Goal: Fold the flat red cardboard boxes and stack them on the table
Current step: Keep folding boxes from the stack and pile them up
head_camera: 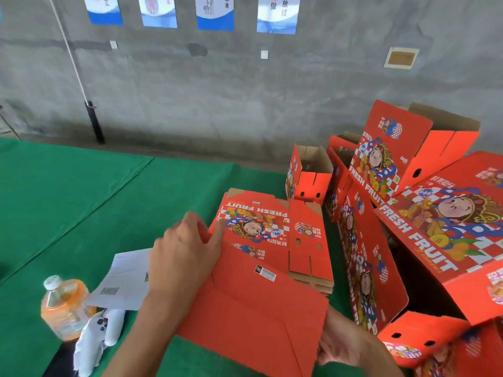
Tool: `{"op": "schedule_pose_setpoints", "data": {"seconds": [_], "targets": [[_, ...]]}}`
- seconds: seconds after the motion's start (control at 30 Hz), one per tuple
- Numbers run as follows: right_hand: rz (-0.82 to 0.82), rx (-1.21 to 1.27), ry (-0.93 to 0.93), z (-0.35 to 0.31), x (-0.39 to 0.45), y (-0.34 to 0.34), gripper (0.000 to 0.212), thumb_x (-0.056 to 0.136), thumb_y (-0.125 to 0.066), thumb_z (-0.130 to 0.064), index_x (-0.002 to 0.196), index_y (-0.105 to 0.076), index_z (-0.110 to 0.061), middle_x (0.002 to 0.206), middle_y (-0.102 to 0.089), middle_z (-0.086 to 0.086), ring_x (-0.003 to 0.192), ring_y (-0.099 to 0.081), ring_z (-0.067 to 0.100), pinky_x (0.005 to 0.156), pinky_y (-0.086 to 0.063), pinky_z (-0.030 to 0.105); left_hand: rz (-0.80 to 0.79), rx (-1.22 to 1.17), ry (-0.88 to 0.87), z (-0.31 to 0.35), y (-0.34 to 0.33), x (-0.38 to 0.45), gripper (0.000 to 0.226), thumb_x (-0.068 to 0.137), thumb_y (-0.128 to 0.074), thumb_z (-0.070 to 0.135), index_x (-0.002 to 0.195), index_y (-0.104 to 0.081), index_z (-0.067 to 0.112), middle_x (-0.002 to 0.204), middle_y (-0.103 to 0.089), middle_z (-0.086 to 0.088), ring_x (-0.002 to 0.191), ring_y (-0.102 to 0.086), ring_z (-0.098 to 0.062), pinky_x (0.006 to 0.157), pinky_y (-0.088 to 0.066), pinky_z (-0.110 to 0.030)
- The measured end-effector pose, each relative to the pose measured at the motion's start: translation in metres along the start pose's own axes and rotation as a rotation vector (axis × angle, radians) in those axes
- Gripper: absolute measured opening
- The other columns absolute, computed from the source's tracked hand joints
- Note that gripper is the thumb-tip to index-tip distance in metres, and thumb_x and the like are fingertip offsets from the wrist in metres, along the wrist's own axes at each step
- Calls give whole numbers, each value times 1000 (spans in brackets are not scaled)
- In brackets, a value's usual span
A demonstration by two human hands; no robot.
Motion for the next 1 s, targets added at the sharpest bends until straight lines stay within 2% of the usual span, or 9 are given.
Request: {"op": "schedule_pose_setpoints", "data": {"seconds": [0.13, 0.3, 0.4, 0.53, 0.67, 0.8, 0.87, 0.93, 1.0], "targets": [[-26, 270, 209, -27, -7, -25, 91, 79, -34, -89, 118, -79, -21, 128, -71, 17, 108, -72, 28, 89, -59, 40, 143, -37, -23, 16, 65, 5, 45, 84, -67, 68, 79, -62, 23, 62, -47, 15, 83, -70, -38, 70, -40, -38], [-69, 474, 608, -62, -18, -50, 38, 79, -80, -60, 115, -75, -50, 124, -75, 2, 112, -72, 20, 86, -61, 42, 341, -310, -107, 23, 115, 15, 28, 87, -58, 57, 89, -63, 30, 72, -64, 24, 82, -73, -12, 78, -55, -38], [94, 458, 847, -84, -19, -47, 48, 105, -57, -19, 123, -62, -64, 123, -74, -11, 113, -71, 12, 80, -62, 36, 195, -491, -149, 13, 99, 38, 22, 87, -58, 36, 107, -65, 30, 95, -73, 25, 91, -71, -2, 82, -54, -34], [312, 379, 1067, -106, -33, -44, 54, 92, -61, -46, 140, -41, -59, 133, -68, -12, 113, -72, 18, 78, -63, 40, -222, -803, -45, -14, 44, 80, 47, 84, -73, 2, 120, -60, 29, 120, -70, 7, 100, -69, 3, 74, -57, -26], [452, 178, 1214, -97, -34, -45, 70, 83, -79, -56, 142, -41, -58, 132, -64, -20, 114, -70, 11, 79, -62, 30, -237, -884, 14, -18, -26, 109, 45, 92, -79, 22, 130, -56, 25, 119, -66, 1, 92, -70, -1, 63, -55, -16], [889, 170, 1281, -92, -17, -39, 40, 93, -53, -67, 129, -55, -49, 135, -56, -22, 117, -64, 6, 87, -58, 24, -225, -1303, 413, -18, -102, 116, 57, 99, -62, 51, 146, -47, 25, 137, -62, -17, 114, -67, -23, 97, -53, -42], [1034, 74, 1210, -92, -6, -36, 28, 99, -46, -61, 125, -52, -52, 132, -48, -21, 116, -62, 4, 91, -56, 30, -374, -1440, 582, -23, -144, 111, 64, 101, -50, 59, 151, -47, 18, 146, -57, -20, 124, -61, -31, 114, -42, -50], [1103, -112, 1150, -87, 12, -30, 27, 105, -42, -52, 131, -42, -59, 135, -42, -14, 117, -61, 5, 90, -58, 31, -535, -1449, 604, -20, -178, 97, 65, 101, -47, 60, 151, -50, 19, 146, -59, -14, 130, -59, -33, 114, -42, -51], [1107, -199, 1090, -73, 29, -18, 37, 109, -39, -45, 136, -31, -68, 140, -39, -9, 118, -62, 7, 85, -61, 28, -449, -1355, 587, -17, -198, 86, 62, 103, -52, 54, 158, -38, 30, 155, -52, -2, 136, -56, -26, 117, -41, -52]]}}
Point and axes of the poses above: each hand's wrist, its own x-axis towards the middle knuckle, its own y-axis out of the back of the hand, z = x × y, the point moved 2 cm from there along x, towards the middle knuckle
